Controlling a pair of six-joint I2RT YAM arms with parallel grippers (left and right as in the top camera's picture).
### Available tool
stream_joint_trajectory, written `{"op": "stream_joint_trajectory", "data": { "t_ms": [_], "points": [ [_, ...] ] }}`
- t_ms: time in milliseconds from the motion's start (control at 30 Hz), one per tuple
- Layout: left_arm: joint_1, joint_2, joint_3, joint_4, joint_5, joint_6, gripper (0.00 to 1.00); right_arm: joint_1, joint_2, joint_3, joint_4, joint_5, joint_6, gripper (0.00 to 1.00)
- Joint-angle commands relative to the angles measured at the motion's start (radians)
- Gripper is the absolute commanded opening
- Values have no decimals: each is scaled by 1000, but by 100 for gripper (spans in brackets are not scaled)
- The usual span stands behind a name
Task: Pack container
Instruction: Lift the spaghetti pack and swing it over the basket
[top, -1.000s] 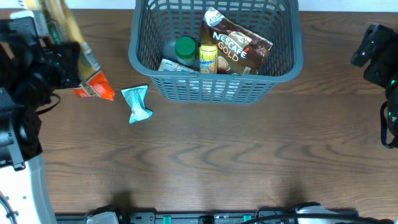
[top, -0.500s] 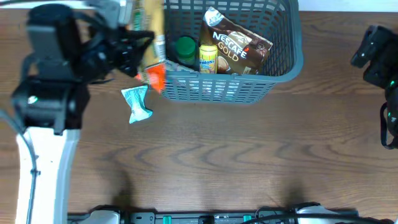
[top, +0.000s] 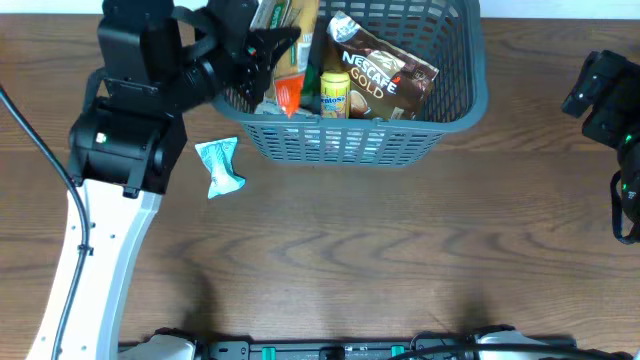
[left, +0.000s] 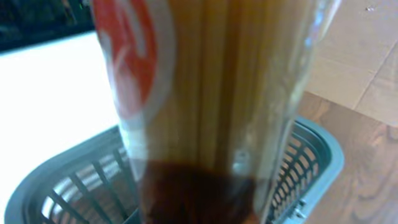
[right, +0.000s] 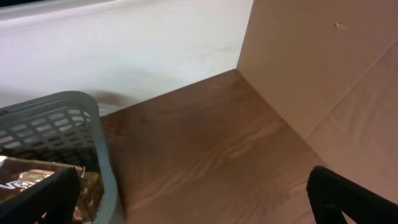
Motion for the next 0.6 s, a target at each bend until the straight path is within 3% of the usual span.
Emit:
{"op": "stream_joint_trajectory", "data": {
  "t_ms": [0, 567],
  "points": [
    [1, 16, 42, 39, -3, 55, 6, -8, -1, -2, -3, 3, 14, 99],
    [-3, 217, 42, -72, -55, 354, 6, -8, -1, -2, -3, 3, 14, 99]
  ]
}}
